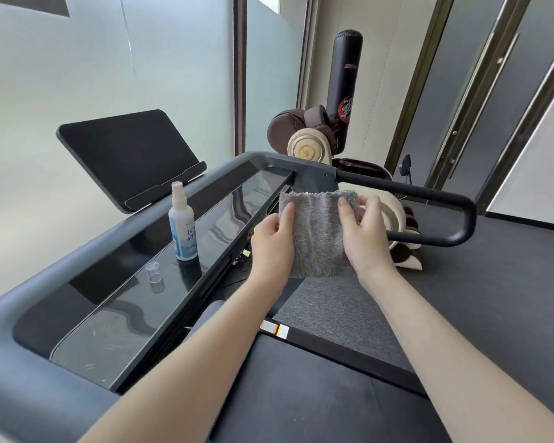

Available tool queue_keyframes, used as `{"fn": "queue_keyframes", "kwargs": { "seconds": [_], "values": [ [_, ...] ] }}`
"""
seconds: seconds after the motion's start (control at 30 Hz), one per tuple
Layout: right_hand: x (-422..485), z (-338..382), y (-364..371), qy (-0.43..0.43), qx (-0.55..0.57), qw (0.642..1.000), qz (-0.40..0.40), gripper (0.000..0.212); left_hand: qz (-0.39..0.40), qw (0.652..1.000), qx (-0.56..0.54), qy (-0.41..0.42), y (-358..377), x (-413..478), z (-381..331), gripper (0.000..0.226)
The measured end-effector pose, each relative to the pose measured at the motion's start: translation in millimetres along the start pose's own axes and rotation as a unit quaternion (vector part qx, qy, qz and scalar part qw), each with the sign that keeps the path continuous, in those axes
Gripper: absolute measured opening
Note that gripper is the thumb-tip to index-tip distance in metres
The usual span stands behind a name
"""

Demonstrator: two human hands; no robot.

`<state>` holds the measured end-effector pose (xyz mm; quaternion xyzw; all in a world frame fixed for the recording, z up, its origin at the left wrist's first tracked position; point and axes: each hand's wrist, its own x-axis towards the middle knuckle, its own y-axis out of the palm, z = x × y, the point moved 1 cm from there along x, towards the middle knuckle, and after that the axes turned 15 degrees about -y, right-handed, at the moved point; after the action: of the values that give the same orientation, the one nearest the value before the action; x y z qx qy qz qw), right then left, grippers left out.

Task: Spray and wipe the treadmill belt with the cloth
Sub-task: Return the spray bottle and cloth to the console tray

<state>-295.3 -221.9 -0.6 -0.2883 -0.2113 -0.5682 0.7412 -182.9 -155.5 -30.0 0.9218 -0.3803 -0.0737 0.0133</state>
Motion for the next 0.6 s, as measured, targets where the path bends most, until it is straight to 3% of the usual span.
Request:
{"fn": "queue_keyframes", "kwargs": {
  "seconds": [0.1, 0.2, 0.43, 0.6],
  "values": [
    [-10, -5, -3, -0.026, -0.054, 0.998, -0.033, 0.026, -0.072, 0.991, 0.062, 0.093, 3, -10, -7, 0.050],
    [-12, -9, -8, -0.011, -0.056, 0.997, -0.050, 0.027, -0.105, 0.981, 0.090, 0.136, -2, -14, -10, 0.052],
    [-14, -6, -10, 0.029, 0.000, 0.999, -0.046, 0.029, -0.100, 0.976, 0.109, 0.161, -10, -16, -7, 0.051],
    [-6, 9, -9, -0.008, 0.023, 0.999, -0.030, 0.026, -0.087, 0.980, 0.100, 0.151, -16, -16, -18, 0.052]
  ]
}}
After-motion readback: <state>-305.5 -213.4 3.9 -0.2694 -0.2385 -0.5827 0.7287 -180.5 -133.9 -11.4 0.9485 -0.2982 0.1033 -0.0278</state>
